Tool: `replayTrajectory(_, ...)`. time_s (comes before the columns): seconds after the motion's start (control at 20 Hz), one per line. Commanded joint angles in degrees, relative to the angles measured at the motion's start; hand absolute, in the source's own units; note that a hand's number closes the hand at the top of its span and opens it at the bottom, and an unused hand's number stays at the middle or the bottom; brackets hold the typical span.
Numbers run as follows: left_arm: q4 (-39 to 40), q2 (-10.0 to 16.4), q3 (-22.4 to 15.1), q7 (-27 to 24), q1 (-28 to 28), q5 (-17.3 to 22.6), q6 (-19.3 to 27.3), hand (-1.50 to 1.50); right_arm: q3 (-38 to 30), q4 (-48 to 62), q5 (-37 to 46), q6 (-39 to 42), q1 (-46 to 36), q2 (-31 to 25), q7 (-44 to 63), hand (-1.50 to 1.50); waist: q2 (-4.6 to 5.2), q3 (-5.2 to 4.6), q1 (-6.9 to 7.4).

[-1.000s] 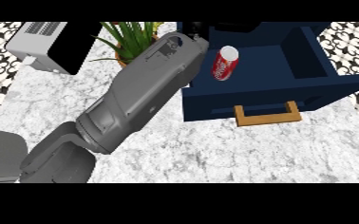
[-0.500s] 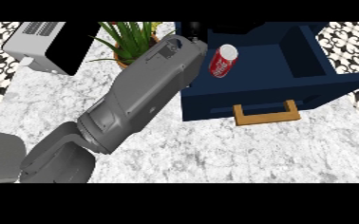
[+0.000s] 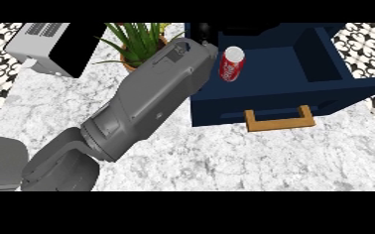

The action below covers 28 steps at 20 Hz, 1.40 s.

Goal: Pick up the can, place it into the drawer and close the drawer

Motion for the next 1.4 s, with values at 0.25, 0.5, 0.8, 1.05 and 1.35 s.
replayTrajectory(0.25,0.63,0.0,0.78,-4.0,-3.24,2.36,-0.59,-1.5,6.66,-5.92,15.51,0.11,-7.44,-0.66,-4.69,-1.5,0.07,-0.05,1.57)
replayTrajectory(0.5,0.56,0.0,0.33,-6.71,-0.39,3.27,-0.76,-1.5,15.02,-2.94,31.28,0.32,-10.48,0.68,-7.84,-1.5,0.23,-0.02,2.83)
replayTrajectory(0.8,0.39,0.0,0.77,-3.32,-2.15,3.57,-1.59,-1.5,26.25,0.47,48.7,-3.45,-16.76,-0.17,-8.53,-1.5,-0.25,-0.09,4.21)
replayTrajectory(1.05,-1.9,0.0,1.88,-2.05,-0.94,2.09,-0.46,-1.5,31.37,10.63,59.52,-9.65,-22.68,-0.51,-10.92,-1.5,-0.93,-0.11,5.5)
replayTrajectory(1.35,-1.18,3.7,1.79,1.09,-2.05,0.77,-1.19,-1.5,38.21,25.88,71.57,-16.38,-30.55,-1.93,-15.33,-1.5,-0.68,-0.09,5.76)
